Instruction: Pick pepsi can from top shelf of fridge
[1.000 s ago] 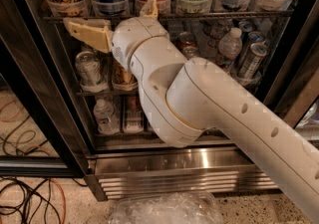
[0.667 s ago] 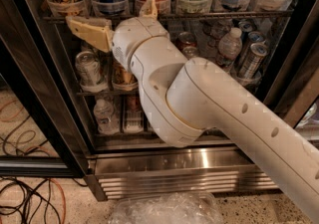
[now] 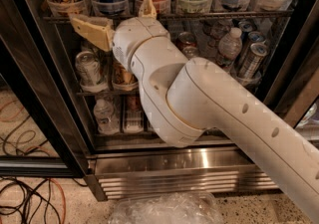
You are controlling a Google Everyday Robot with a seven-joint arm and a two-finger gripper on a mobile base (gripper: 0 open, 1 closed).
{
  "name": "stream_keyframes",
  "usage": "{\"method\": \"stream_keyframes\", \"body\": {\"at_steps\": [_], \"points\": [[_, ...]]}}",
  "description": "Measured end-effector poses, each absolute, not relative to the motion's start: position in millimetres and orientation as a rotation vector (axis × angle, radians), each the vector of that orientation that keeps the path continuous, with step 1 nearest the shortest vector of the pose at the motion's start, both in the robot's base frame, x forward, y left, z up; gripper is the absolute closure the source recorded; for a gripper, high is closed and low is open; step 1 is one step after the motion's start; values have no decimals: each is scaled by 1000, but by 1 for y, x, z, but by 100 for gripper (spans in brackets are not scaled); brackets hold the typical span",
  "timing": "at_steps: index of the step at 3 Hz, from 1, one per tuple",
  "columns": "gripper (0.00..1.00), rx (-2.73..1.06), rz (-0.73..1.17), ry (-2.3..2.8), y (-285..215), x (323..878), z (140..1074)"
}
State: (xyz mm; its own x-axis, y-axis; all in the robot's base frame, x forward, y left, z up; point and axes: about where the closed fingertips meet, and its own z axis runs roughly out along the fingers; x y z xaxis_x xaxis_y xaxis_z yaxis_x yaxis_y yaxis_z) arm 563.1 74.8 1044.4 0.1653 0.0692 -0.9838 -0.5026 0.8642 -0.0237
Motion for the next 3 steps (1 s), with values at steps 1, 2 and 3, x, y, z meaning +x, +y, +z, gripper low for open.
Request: {"method": "stream_keyframes", "body": {"at_steps": [1, 2, 3], "points": [[10, -385, 422, 1351, 75, 563, 1044], [16, -385, 422, 1351, 75, 563, 1044], [29, -385, 422, 1351, 75, 563, 1044]]}}
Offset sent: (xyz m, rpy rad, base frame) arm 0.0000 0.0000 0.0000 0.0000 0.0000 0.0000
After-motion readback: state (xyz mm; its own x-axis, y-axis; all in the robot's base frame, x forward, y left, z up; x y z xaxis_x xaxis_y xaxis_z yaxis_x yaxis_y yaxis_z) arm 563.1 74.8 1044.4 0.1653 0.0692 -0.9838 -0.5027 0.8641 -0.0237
